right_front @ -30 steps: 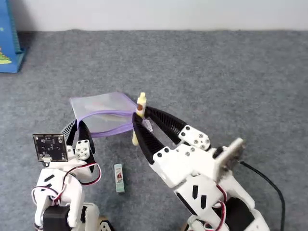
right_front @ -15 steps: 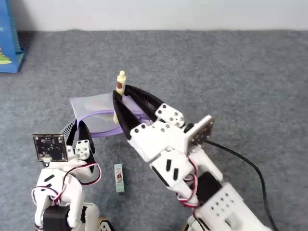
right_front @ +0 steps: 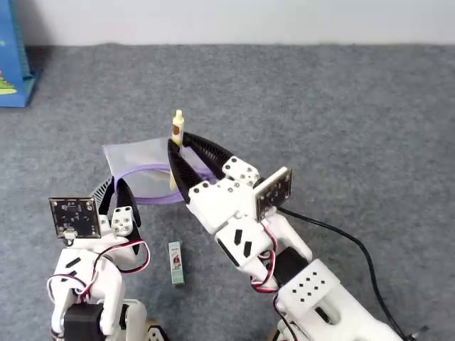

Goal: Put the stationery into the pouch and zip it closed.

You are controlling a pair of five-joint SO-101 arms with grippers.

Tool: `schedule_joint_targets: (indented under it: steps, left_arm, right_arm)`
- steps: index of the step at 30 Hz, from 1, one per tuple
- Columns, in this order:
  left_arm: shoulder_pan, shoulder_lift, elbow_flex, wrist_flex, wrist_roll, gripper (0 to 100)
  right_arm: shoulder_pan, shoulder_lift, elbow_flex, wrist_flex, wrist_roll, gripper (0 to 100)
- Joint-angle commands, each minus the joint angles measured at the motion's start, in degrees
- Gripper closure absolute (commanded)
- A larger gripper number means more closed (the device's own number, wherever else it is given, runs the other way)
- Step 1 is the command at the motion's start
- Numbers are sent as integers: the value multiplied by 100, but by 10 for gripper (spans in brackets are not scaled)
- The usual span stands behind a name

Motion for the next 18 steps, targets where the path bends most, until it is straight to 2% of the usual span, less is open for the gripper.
schedule_joint_targets:
  steps: [1, 14, 18]
  left_arm:
    - [9, -97, -242, -62, -35, 988]
    - [9, -97, -251, -62, -35, 988]
    - [26, -97, -259, -62, -35, 988]
  right_arm:
    - [110, -277, 237, 286, 62, 991]
    - [-22, -3424, 396, 4057, 44, 991]
    - [-295, -3873, 501, 4435, 53, 991]
